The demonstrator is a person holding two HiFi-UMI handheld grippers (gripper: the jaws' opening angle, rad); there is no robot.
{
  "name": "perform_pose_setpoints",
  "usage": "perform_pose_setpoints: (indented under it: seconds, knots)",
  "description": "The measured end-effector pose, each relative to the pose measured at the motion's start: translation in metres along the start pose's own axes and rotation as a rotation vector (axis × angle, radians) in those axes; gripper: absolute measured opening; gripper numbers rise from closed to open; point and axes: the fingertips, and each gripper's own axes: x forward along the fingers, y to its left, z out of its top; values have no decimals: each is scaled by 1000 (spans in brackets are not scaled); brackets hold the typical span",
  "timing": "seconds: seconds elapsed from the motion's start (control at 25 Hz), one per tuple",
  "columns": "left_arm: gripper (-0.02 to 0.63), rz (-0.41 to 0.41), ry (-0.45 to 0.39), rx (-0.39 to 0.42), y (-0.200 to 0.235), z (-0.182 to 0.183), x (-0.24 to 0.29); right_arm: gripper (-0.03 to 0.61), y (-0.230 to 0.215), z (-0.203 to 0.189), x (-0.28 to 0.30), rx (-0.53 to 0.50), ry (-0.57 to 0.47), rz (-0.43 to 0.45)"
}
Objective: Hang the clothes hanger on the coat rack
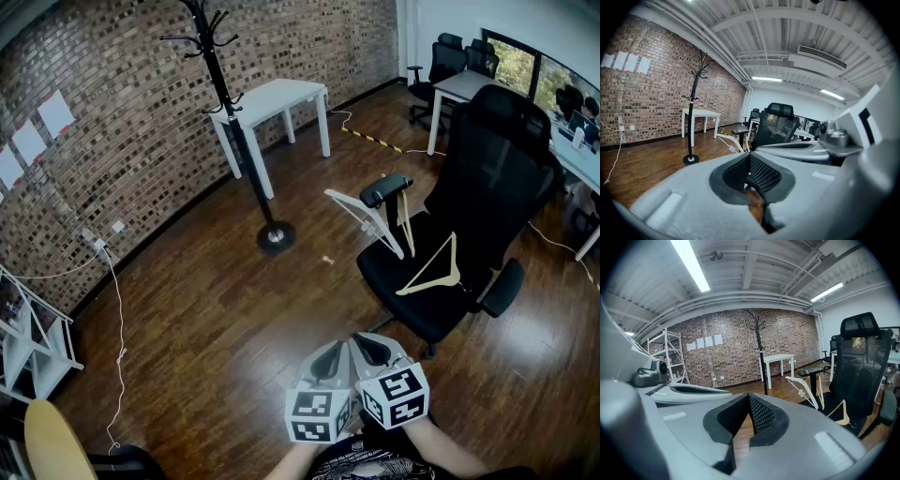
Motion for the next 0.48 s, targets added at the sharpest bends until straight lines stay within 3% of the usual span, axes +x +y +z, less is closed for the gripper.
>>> perform_pose_setpoints:
  seconds: [0.2,0.48]
  knots:
    - [3,-8,9,18,-2,9,37,1,-42,8,14,19,-10,-23]
    - [3,-21,19,21,9,42,128,2,-119,36,70,21,-19,-39]
